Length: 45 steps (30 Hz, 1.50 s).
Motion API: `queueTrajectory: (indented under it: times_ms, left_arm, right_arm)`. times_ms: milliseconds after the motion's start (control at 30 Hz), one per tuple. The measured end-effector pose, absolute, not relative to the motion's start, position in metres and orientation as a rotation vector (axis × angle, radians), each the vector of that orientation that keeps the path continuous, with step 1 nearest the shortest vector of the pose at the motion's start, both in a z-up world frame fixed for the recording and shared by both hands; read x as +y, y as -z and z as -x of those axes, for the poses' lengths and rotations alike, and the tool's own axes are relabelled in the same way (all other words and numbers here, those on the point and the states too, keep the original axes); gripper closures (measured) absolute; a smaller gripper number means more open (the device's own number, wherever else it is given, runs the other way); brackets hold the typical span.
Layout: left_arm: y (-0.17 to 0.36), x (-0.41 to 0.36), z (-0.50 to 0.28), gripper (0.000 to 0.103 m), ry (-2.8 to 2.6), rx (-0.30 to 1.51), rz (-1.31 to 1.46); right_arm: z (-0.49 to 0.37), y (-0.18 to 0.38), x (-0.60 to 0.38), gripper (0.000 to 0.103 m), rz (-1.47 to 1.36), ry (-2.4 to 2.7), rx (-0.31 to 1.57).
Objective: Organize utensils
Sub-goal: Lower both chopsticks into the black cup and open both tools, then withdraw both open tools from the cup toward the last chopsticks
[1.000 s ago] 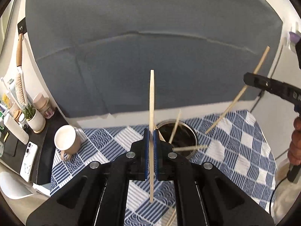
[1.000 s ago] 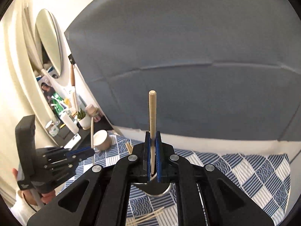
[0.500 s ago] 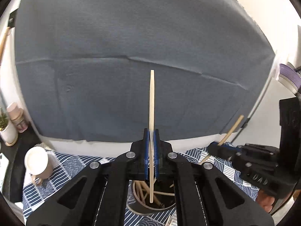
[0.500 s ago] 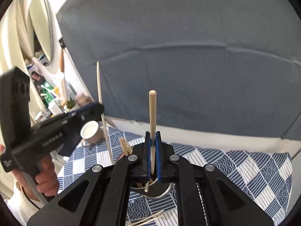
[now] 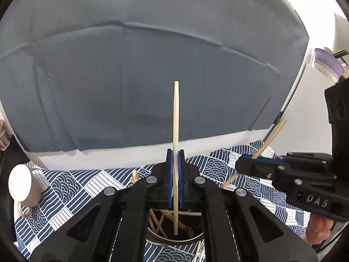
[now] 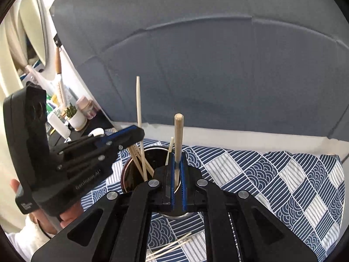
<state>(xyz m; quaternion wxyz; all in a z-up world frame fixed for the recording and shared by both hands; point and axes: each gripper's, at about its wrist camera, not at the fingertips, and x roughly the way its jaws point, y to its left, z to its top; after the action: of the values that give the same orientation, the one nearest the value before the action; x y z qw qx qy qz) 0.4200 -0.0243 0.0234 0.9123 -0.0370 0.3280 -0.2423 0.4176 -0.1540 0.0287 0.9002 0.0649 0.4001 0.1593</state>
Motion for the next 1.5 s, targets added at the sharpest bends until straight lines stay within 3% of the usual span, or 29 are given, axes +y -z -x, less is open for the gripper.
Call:
queueTrajectory:
  times_ms: [100,167,200,267,333,467,600,667,800,1500]
  left_arm:
    - [-0.021,-0.02,-0.415,0.094,0.503,0.672,0.075]
    - [-0.021,-0.014,-0.41,0.08,0.493,0.671,0.072]
    - [-0.022,-0.01,-0.408,0.078,0.489,0.668,0.073]
    - [-0.024,-0.003,-0.403,0.069,0.481,0.666,0.076]
    - [-0.025,0.003,-0.399,0.061,0.474,0.666,0.082]
    - [-0.027,0.014,-0.392,0.046,0.464,0.674,0.088]
    - [-0.027,0.026,-0.383,0.035,0.443,0.687,0.089]
    - [-0.025,0.03,-0.378,0.022,0.429,0.702,0.079]
    - [-0.014,0.035,-0.372,0.017,0.422,0.749,0.048]
    - [0.112,0.016,-0.33,0.012,0.519,1.039,-0.195]
  right_arm:
    - [-0.417,-0.025,-0.155,0.094,-0.165,-0.324,0.849]
    - [-0.416,-0.022,-0.159,0.094,-0.213,-0.33,0.861]
    - [-0.416,-0.021,-0.162,0.093,-0.23,-0.332,0.865]
    - [-0.413,-0.021,-0.167,0.082,-0.25,-0.319,0.861]
    - [-0.409,-0.024,-0.171,0.061,-0.263,-0.307,0.846]
    - [-0.401,-0.033,-0.179,0.057,-0.284,-0.288,0.828]
    - [-0.394,-0.037,-0.186,0.042,-0.293,-0.26,0.821]
    - [-0.391,-0.037,-0.187,0.038,-0.29,-0.251,0.826]
    - [-0.385,-0.034,-0.186,0.017,-0.273,-0.222,0.84]
    - [-0.356,0.066,-0.187,0.016,-0.268,-0.066,1.086]
